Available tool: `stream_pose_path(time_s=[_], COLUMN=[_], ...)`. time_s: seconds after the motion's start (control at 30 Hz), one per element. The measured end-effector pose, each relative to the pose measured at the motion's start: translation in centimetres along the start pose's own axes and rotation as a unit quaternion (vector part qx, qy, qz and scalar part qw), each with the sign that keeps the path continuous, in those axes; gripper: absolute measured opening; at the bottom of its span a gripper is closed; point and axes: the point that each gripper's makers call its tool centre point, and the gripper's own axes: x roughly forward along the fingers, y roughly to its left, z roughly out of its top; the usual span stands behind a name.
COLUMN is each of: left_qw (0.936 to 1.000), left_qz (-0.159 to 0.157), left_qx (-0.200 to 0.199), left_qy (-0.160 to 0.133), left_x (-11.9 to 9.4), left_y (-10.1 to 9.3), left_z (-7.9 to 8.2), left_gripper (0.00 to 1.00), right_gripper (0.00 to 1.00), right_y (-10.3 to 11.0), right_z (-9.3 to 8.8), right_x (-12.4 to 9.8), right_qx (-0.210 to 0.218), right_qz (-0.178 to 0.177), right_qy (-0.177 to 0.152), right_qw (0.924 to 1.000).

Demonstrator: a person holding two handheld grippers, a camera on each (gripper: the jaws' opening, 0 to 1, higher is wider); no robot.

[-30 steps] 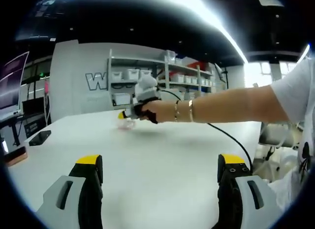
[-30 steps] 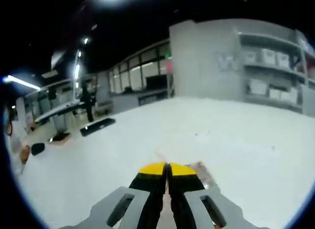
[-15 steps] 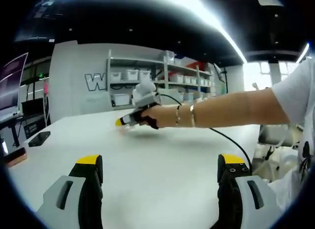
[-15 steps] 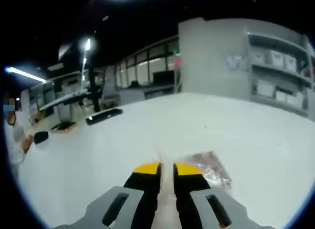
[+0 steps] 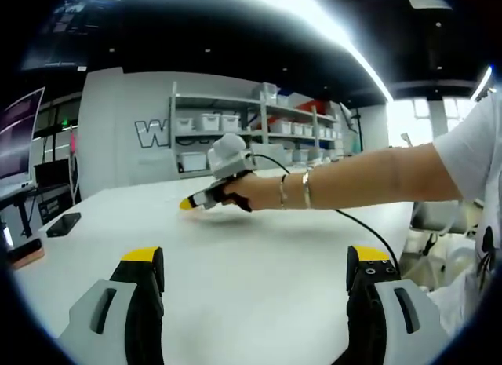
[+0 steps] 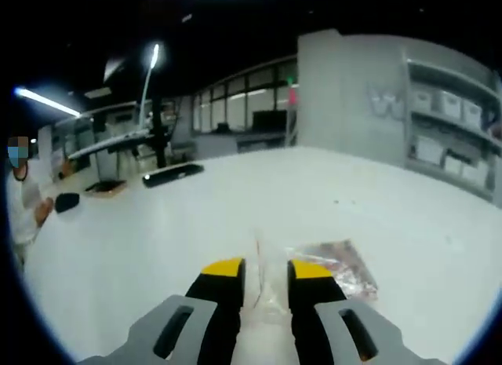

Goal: Open the resealable bag by pulling the two sides of the seal apart until the entire bag opening is separated and visibly accessible.

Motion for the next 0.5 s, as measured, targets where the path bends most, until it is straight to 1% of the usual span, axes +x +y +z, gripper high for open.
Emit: stream_pose_path(time_s=[0.13, 0.2, 0.37, 0.5], left_qw=[1.0, 1.0, 1.0, 1.0], left_qz=[0.0, 0.001, 0.0, 0.0], left_qx=[0.0, 0.001, 0.002, 0.002], left_qy=[-0.001, -0.002, -0.002, -0.004], left_x=[0.0, -0.1, -0.1, -0.1], left_y=[0.0, 0.0, -0.1, -0.1], left_z=[0.1, 0.1, 0.2, 0.3], left_gripper=[0.96, 0.96, 0.96, 0.96], right_gripper=[0.22, 0.25, 0.32, 0.36], right_y=[0.3, 0.5, 0.7, 0.8], right_z=[-0.3, -0.4, -0.8, -1.3], right_x=[-0.2, -0.3, -0.3, -0.5], right_qx=[-0.018, -0.025, -0.022, -0.025], right_qz=[-0.003, -0.004, -0.005, -0.008], right_qy=[0.005, 0.006, 0.006, 0.011], right_qw=[0.9998, 0.9997, 0.9997, 0.9996])
